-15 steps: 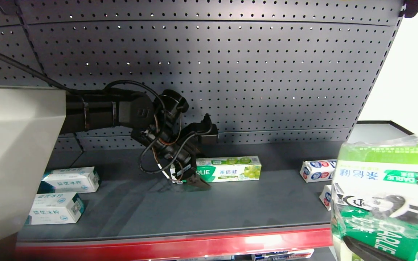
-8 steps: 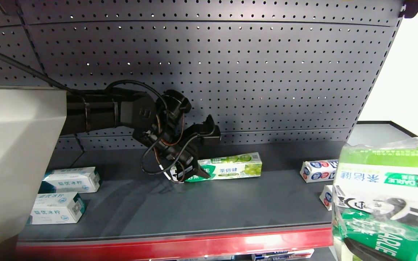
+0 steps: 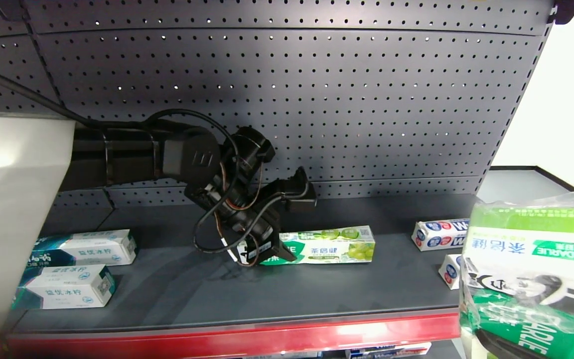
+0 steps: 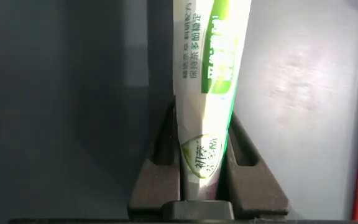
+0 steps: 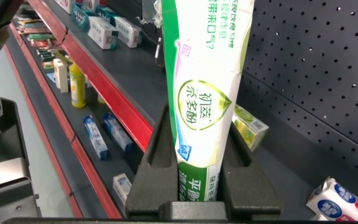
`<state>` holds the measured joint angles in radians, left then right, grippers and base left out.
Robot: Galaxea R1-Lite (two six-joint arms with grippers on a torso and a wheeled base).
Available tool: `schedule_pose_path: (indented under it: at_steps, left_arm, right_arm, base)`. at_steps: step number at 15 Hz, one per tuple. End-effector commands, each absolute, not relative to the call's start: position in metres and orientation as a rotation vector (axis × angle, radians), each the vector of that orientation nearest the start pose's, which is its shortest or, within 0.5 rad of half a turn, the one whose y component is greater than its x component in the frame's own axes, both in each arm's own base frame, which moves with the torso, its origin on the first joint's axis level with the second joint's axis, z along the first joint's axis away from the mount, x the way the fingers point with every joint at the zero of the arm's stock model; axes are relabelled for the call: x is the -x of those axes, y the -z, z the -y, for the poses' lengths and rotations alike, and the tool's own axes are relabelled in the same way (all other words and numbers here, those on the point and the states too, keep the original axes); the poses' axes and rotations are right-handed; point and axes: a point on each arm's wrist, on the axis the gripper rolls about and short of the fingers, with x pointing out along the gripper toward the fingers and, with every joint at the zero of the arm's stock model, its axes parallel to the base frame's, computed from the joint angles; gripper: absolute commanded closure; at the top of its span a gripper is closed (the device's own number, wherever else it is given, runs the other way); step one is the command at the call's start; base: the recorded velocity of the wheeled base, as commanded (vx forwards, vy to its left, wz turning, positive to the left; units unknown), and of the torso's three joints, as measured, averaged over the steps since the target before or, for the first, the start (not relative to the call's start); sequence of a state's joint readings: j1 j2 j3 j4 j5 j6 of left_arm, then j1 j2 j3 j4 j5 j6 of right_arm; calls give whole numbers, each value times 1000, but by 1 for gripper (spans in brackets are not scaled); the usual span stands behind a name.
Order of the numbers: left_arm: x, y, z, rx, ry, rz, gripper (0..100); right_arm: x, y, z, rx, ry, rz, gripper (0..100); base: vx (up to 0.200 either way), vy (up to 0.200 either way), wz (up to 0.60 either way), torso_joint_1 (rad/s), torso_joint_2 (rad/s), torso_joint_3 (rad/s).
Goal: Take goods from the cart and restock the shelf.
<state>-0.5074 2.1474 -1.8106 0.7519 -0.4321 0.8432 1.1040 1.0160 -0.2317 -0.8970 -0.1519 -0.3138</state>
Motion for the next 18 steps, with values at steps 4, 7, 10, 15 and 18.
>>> schedule_pose_path:
  at_steps: [4, 7, 10, 15, 18]
  left_arm:
    - [-320, -200, 194, -785, 1184, -694, 100]
    - [-304, -205, 194, -789, 1186, -706, 100]
    - [-290, -206, 194, -795, 1177, -730, 100]
    - [-271, -205, 205, -782, 1160, -738, 100]
    - [-263, -194, 214, -748, 1115, -686, 100]
  right_arm:
    - [-57, -197, -106, 221, -927, 244, 100]
    - [-57, -197, -106, 221, -927, 244, 100]
    - [-57, -197, -106, 221, -927, 244, 100]
    - [-57, -197, -106, 221, -927, 244, 100]
    - [-57, -197, -106, 221, -927, 244, 100]
  base:
    - [0, 0, 0, 0, 0, 0]
    - [0, 0, 0, 0, 0, 0]
    - [0, 0, 0, 0, 0, 0]
    - [0, 0, 0, 0, 0, 0]
    - [0, 0, 0, 0, 0, 0]
